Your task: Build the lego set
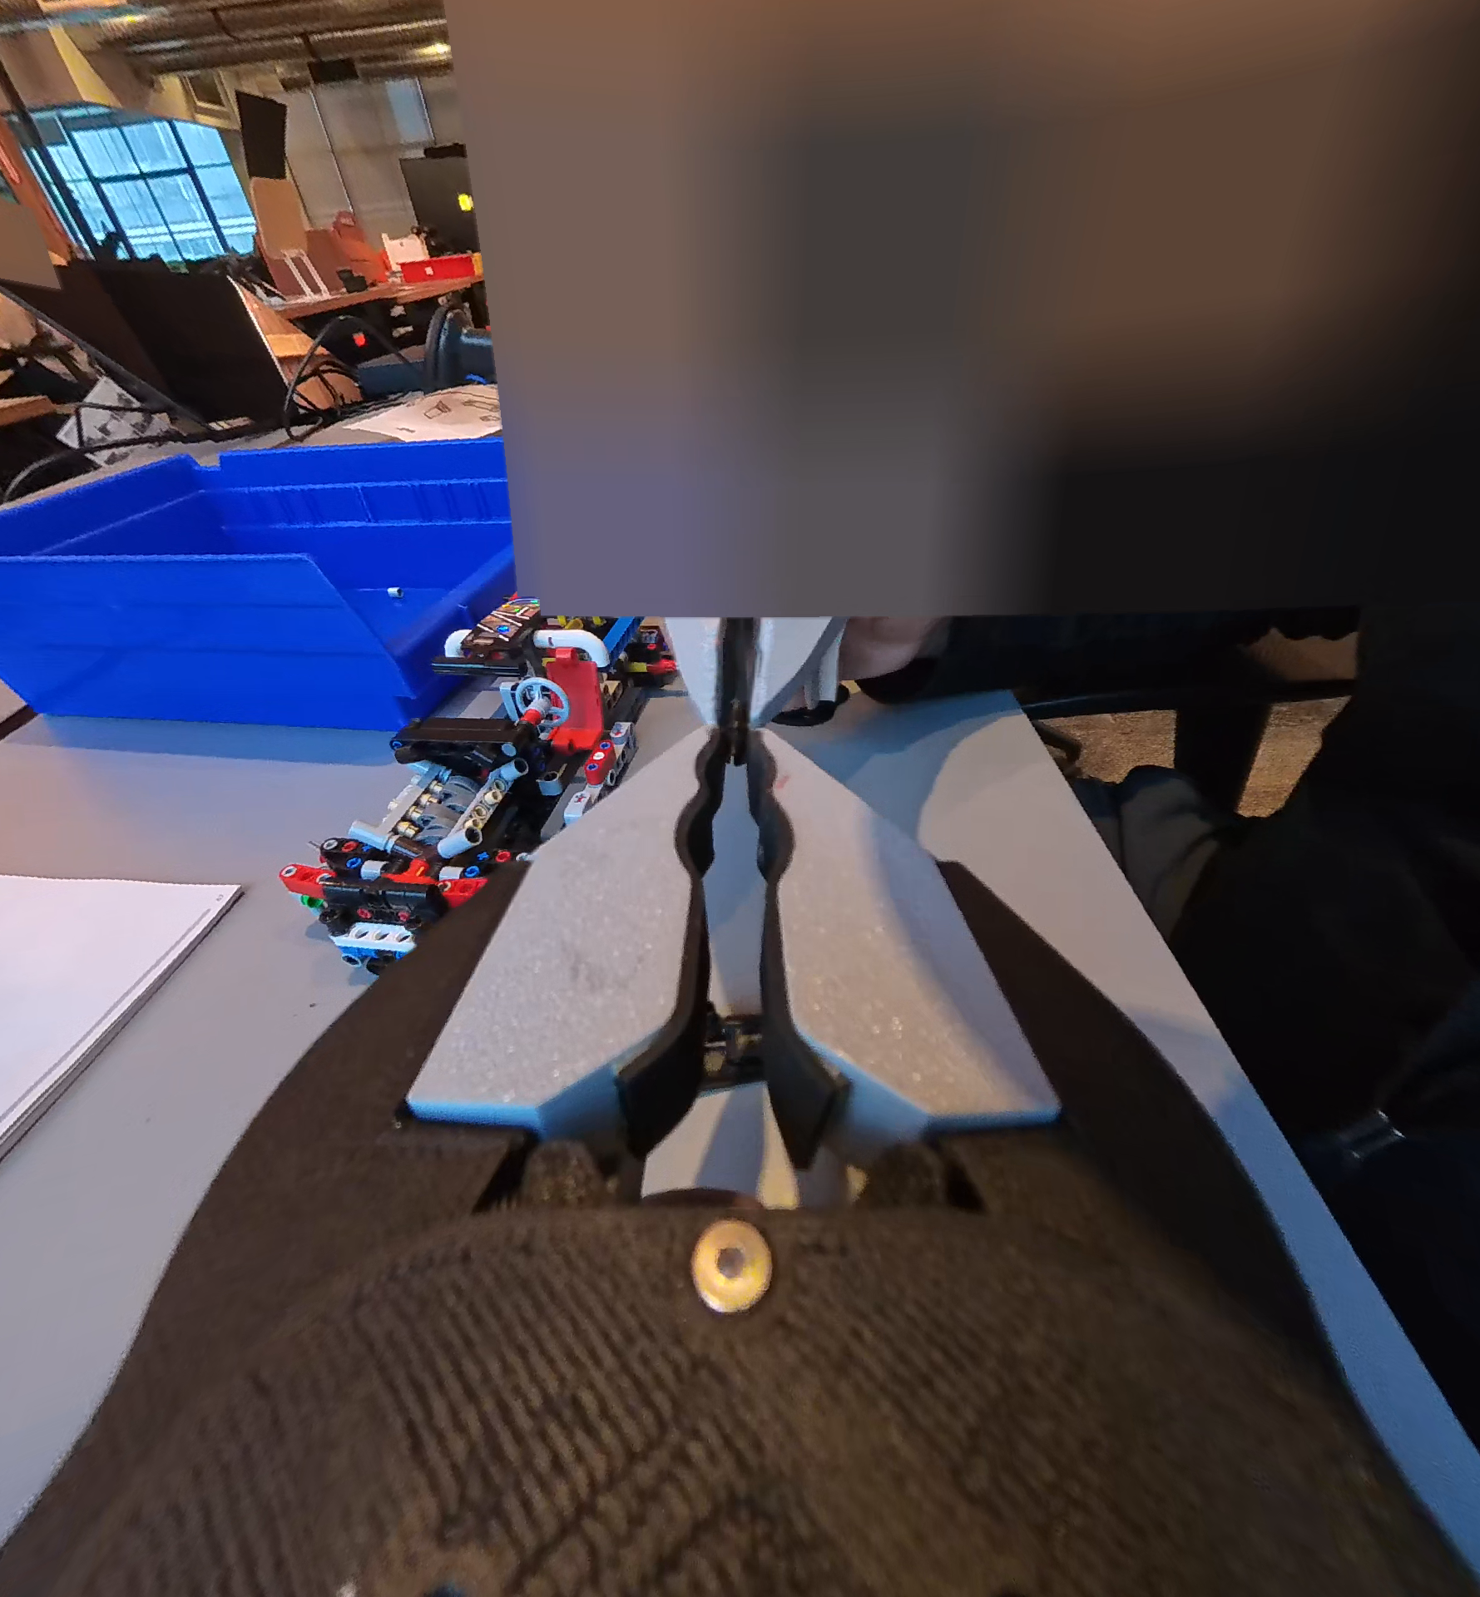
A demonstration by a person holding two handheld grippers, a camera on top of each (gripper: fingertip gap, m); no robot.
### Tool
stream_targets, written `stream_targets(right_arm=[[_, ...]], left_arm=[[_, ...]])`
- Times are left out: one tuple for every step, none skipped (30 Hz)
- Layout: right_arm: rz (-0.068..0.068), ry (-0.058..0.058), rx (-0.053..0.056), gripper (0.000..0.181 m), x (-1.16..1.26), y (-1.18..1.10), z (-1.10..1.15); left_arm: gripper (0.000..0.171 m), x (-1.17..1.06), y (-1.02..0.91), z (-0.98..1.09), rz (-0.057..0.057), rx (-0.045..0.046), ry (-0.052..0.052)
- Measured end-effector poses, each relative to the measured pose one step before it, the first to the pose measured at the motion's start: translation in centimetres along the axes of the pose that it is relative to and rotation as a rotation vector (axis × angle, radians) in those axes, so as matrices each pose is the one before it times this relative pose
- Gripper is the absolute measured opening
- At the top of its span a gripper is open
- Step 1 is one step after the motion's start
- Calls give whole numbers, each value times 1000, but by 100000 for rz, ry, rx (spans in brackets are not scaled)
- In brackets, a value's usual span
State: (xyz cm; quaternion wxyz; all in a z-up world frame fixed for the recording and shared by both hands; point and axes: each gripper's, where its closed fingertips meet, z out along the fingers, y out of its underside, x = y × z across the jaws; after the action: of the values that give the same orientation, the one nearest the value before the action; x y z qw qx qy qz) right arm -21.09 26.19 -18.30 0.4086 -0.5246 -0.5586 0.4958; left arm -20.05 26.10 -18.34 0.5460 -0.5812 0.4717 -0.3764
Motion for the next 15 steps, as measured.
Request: stream_targets(right_arm=[[146,-68,-135,1,-11,-23,-8],[828,-118,-1,1,18,-9,18],[1295,-180,69,1,49,3,29],[1301,-339,282,1,28,14,31],[1076,-263,542,1,24,3,26],[1011,-100,466,1,63,33,12],[1132,68,119,1,84,85,19],[1522,362,-342,1,163,144,19],[2073,884,-702,1,264,195,29],[2233,1205,-985,1,332,263,77],[1891,1263,-1119,1,320,301,81],[1446,1241,-1223,1,278,313,74],[1026,1262,-1072,1,239,260,45],[716,1360,-740,1,234,177,34],[551,1305,-421,1,206,98,9]], left_arm=[[1,11,-11,0,-202,174,151],[1,-31,-13,-8,-275,197,-168],[1,-59,38,-9,-263,-17,-99],[1,-17,11,-2,-422,186,208],[1,-42,20,-13,-688,134,-10],[1,-38,44,13,-658,-79,21],[1,-66,76,27,-916,-321,-70],[1,-129,166,49,-1082,-718,-266],[1,-253,238,54,-68,-1469,-1137],[2,-316,309,50,1668,-2433,-2142],[4,-406,371,43,3405,-2908,-3450],[7,-325,404,33,4504,-3282,-3668],[7,-105,386,62,4567,-3162,-2450],[7,79,347,100,3672,-2816,-1250],[6,85,288,136,2076,-2362,-908]])
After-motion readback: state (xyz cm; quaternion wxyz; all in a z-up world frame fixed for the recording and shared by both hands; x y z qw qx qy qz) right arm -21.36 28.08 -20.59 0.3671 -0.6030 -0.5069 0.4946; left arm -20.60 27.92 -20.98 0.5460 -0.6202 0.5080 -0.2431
